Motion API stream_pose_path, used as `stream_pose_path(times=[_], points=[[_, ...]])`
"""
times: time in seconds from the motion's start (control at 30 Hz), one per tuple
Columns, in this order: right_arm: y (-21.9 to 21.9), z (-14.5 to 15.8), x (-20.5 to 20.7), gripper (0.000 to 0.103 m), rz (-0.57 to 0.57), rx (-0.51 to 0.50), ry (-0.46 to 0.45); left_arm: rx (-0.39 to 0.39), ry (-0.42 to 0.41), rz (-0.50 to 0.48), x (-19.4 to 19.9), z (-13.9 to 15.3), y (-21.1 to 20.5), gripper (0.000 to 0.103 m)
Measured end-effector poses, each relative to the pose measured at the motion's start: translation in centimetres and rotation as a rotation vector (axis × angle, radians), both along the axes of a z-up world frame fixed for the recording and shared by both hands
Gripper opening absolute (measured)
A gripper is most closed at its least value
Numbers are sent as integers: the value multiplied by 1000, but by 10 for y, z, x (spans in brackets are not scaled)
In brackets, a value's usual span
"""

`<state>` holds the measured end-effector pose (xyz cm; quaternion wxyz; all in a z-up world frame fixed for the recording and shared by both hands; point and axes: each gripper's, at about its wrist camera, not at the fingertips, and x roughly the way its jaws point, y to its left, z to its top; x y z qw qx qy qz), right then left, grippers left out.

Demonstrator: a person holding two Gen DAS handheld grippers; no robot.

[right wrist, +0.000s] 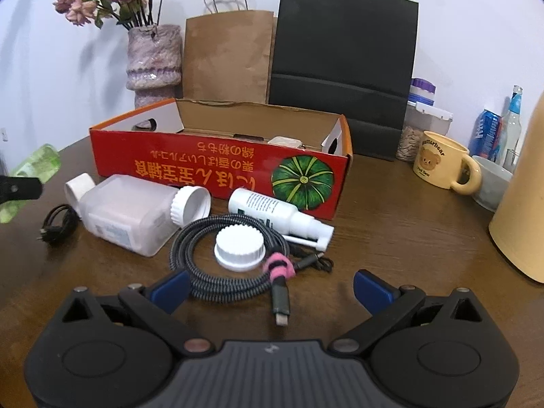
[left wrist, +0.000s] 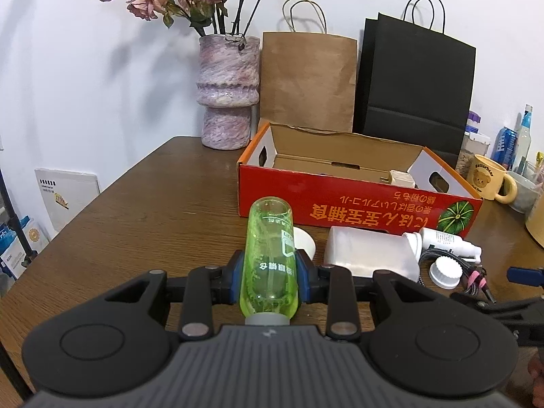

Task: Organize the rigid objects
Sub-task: 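Grasp the braided black cable with the right gripper while the left gripper holds the bottle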

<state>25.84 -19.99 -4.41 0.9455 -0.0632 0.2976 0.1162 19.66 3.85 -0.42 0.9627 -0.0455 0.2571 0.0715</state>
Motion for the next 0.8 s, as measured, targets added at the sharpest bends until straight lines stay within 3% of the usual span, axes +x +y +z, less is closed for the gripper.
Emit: stream_pose_path(times=[0.17,0.43,0.57,0.73,0.8], points=[[5,4,12,103,45,46,6,-2,-8,-8,-2,2,-1,32],[26,4,28,103,100,34,21,-2,1,-10,-3,1,-1,32],[36,-6,37,103,99,-22,64,-1,-6,-14,-4,2,-1,32],[30,-7,41,103,99,15,77,-1,1,-11,-3,0,-1,32],[27,-6,36,92,106,34,71,0,2,-10,-3,0,-1,32]])
